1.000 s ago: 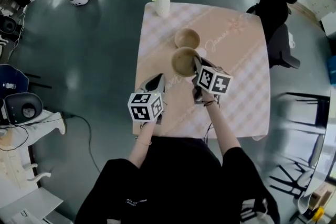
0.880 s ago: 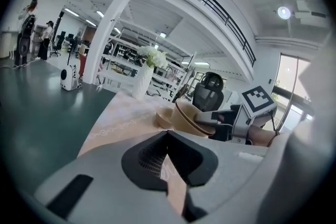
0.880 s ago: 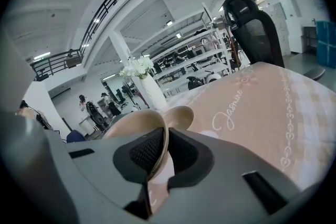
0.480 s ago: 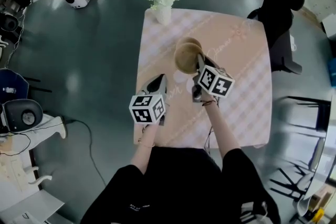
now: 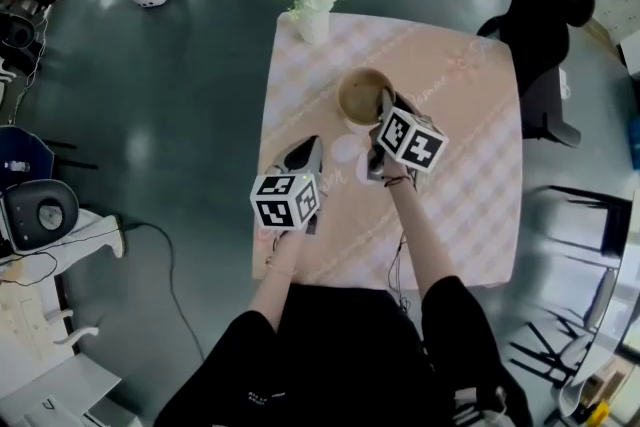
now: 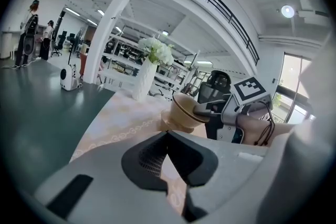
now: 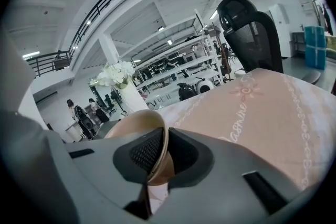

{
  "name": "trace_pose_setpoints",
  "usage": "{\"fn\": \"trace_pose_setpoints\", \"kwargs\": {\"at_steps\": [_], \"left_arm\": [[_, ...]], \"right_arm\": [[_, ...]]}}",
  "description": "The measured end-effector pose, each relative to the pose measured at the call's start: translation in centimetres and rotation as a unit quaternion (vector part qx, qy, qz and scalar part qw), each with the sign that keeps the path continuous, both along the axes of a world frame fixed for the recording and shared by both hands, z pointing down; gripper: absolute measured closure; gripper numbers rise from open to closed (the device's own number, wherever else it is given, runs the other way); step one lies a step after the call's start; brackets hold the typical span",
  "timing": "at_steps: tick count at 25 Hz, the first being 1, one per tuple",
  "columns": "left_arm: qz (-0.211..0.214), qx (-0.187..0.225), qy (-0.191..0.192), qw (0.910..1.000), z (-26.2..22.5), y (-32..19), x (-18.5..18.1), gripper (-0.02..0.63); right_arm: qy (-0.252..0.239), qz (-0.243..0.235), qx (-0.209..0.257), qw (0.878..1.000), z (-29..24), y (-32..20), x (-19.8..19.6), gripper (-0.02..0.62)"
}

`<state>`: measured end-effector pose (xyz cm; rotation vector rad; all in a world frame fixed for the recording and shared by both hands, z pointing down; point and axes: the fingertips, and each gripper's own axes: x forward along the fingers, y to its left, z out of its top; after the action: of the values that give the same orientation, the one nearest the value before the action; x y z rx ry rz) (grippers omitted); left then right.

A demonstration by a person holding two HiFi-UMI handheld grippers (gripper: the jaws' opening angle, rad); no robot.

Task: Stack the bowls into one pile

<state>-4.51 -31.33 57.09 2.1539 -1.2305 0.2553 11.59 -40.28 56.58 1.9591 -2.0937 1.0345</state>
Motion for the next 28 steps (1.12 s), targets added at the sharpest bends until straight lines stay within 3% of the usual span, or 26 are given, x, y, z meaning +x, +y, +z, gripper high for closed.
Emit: {"fn": "trace_pose_setpoints", "kwargs": {"at_steps": [10,23,28], "left_arm": [[0.008,-0.015,0.002,0.9998,1.2,0.1,1.2,0.609],[0.003,-0.021,0.000,0.9998,1.5,-0.2,0.9,0.609],[0.004,-0.022,0.000,0.9998,1.5,-0.1,1.0,0.609]], "right_arm": [[0.061,-0.030,-0.026,0.997,1.9,-1.1,-0.1,0.566],[0.117,-0.073,-0.028,0.990,2.9,-2.2,-1.0,0.555],[0.132,-0.077,-0.032,0.988,3.5,-2.3,-0.8,0.494]]}}
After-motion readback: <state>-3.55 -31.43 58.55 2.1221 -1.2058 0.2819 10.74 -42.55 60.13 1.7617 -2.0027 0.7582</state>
